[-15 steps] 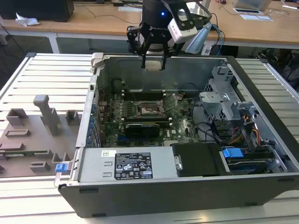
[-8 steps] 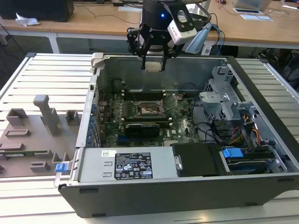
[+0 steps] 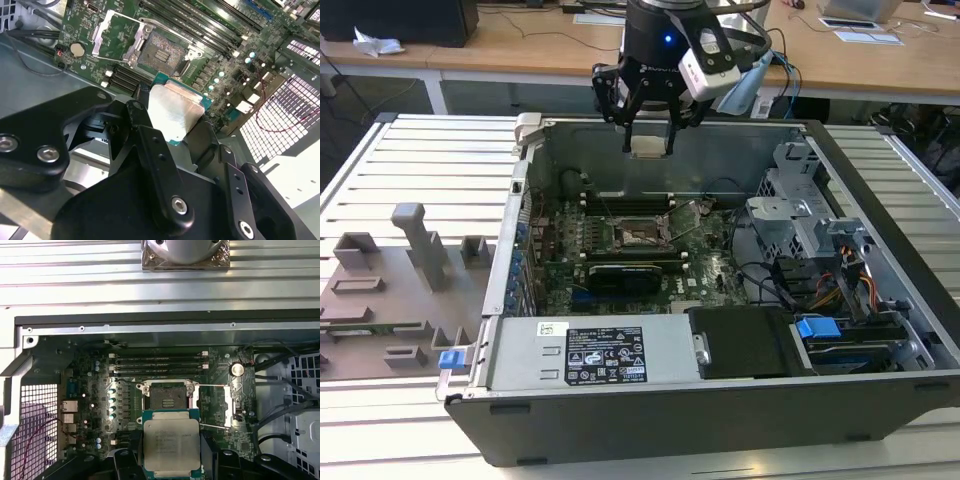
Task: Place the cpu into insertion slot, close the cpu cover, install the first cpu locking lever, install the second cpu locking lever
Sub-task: 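Place the cpu into insertion slot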
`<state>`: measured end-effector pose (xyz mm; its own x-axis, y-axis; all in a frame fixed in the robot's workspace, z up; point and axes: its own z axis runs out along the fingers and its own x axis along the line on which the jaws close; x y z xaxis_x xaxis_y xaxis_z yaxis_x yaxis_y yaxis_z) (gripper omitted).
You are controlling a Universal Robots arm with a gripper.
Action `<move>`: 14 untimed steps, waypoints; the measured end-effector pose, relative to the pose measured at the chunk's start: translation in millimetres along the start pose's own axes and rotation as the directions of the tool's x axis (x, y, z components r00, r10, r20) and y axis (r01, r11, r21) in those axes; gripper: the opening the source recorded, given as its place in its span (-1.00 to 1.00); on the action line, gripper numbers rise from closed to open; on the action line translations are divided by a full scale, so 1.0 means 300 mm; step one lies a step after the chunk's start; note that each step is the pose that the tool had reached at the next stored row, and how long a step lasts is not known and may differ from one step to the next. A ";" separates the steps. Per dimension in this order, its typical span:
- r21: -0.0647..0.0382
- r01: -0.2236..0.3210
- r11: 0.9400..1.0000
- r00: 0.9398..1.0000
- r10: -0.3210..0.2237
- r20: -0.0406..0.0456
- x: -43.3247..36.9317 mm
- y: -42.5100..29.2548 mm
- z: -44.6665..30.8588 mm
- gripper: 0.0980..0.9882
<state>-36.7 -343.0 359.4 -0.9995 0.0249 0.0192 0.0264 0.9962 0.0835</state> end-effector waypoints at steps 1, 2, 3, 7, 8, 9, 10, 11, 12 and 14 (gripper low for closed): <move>0.000 0.000 1.000 1.000 0.000 0.000 0.000 0.000 0.002 0.00; 0.000 0.000 1.000 1.000 0.000 0.000 0.000 0.000 0.005 0.00; 0.000 0.000 1.000 1.000 0.000 0.000 -0.001 -0.001 0.007 0.00; 0.000 0.000 1.000 1.000 0.000 0.000 -0.004 -0.002 0.025 0.00; 0.000 0.000 1.000 1.000 0.000 0.000 -0.004 -0.003 0.038 0.00; 0.000 0.000 1.000 1.000 0.000 0.000 -0.005 -0.004 0.043 0.00; 0.000 0.000 1.000 1.000 0.000 0.000 -0.005 -0.004 0.048 0.00; 0.000 0.000 1.000 1.000 0.000 0.000 -0.005 -0.004 0.053 0.00; 0.000 0.000 1.000 1.000 0.000 0.000 -0.005 -0.005 0.058 0.00; 0.000 0.000 1.000 1.000 0.000 0.000 -0.005 -0.006 0.068 0.00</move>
<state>-35.5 -343.0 338.8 -0.9995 0.0248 0.0192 0.0263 0.9962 0.0835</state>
